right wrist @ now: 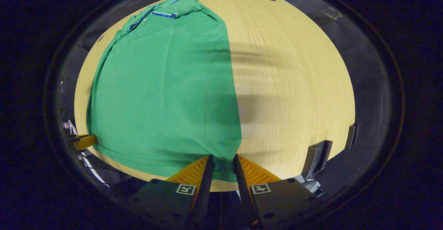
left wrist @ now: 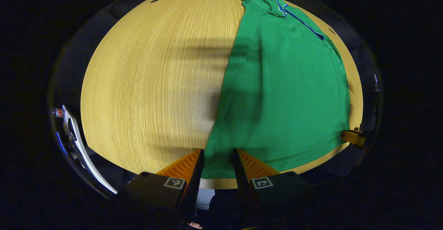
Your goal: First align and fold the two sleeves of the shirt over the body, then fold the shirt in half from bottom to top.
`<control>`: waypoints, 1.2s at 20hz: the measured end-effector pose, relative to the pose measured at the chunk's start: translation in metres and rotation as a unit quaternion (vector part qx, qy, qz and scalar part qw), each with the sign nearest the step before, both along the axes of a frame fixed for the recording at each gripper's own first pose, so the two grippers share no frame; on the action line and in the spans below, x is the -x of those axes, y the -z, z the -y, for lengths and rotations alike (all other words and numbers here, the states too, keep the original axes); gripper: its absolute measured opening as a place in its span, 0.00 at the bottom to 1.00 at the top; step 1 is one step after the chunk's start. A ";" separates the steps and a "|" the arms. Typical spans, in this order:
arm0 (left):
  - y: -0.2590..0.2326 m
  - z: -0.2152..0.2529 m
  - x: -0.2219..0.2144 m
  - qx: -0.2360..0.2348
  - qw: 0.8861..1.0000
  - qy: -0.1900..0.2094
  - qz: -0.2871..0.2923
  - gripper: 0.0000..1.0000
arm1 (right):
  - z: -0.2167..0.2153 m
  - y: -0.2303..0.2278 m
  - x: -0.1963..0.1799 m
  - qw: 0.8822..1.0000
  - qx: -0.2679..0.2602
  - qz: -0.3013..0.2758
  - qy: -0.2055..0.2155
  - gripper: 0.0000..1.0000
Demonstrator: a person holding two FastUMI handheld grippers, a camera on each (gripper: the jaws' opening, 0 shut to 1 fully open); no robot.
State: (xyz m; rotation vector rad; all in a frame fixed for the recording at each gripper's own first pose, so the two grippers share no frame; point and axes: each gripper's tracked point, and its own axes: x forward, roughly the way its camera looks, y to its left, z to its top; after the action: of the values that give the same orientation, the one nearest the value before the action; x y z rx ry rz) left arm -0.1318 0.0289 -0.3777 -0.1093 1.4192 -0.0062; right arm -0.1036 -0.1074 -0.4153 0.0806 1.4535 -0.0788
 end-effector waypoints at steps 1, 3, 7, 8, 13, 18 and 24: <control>-0.001 0.001 0.000 0.000 1.000 0.007 0.009 0.53 | -0.001 0.001 0.000 1.000 0.001 -0.001 -0.006 0.41; 0.001 0.001 -0.002 0.002 1.000 0.013 0.022 0.43 | -0.001 -0.002 -0.004 1.000 0.002 0.008 -0.023 0.39; 0.000 0.007 -0.003 0.009 1.000 0.005 0.012 0.22 | -0.001 0.000 -0.003 1.000 -0.006 0.003 -0.028 0.20; -0.001 0.009 -0.003 0.010 1.000 0.000 0.008 0.13 | 0.002 0.002 -0.003 0.999 0.000 0.003 -0.033 0.17; 0.000 0.010 -0.002 0.004 1.000 0.016 0.011 0.03 | 0.000 -0.001 -0.006 0.999 -0.031 0.006 -0.020 0.04; -0.018 0.018 -0.003 0.011 0.999 0.031 0.032 0.03 | 0.002 -0.027 -0.010 0.998 -0.051 0.023 -0.014 0.04; -0.066 0.021 -0.039 0.027 0.995 0.021 0.093 0.03 | 0.008 -0.090 -0.043 0.995 -0.043 0.084 -0.027 0.07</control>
State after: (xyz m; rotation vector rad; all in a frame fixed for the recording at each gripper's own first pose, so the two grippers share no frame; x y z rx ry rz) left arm -0.0931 0.0078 -0.3112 -0.1209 1.2350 -0.0874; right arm -0.0611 -0.1156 -0.3257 0.1158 1.2904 0.0333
